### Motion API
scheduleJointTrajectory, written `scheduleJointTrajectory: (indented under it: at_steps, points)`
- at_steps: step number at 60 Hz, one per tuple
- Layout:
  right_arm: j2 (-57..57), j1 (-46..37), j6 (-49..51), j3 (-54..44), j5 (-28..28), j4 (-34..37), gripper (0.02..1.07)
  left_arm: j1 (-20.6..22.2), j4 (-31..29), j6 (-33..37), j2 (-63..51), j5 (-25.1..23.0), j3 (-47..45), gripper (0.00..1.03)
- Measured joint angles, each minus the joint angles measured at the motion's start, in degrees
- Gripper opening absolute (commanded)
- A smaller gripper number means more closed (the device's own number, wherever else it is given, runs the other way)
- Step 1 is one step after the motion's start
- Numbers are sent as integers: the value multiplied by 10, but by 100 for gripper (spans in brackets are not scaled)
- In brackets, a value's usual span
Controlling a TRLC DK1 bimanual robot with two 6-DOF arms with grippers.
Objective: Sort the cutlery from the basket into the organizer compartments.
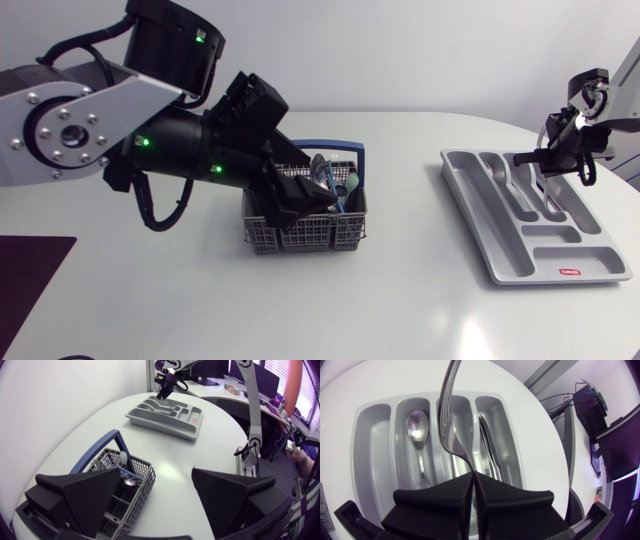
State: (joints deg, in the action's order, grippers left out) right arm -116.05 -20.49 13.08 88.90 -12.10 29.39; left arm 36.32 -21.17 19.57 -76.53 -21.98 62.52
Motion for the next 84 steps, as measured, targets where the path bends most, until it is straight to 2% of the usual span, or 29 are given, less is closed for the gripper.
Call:
scheduleJointTrajectory:
  at_steps: [23,31,40,46,58,64,74,84]
  points:
    - [-78,-2,0,57,-2,23,10,9,-4,0,0,3,0,99]
    - [-90,-2,-5,71,-2,31,14,10,-4,0,0,5,0,99]
    - [-106,-2,-9,78,5,40,25,13,-4,0,0,11,0,99]
    - [-111,1,-11,78,16,45,26,18,-4,0,0,13,0,99]
    - [-109,2,-11,77,38,47,49,20,-4,0,0,15,0,99]
    - [-88,2,-11,61,47,35,58,20,-4,4,0,20,0,99]
    - [-5,5,-6,-6,60,-16,66,23,-4,17,0,37,0,99]
    - [103,19,14,-95,93,-65,70,38,-4,30,0,64,0,99]
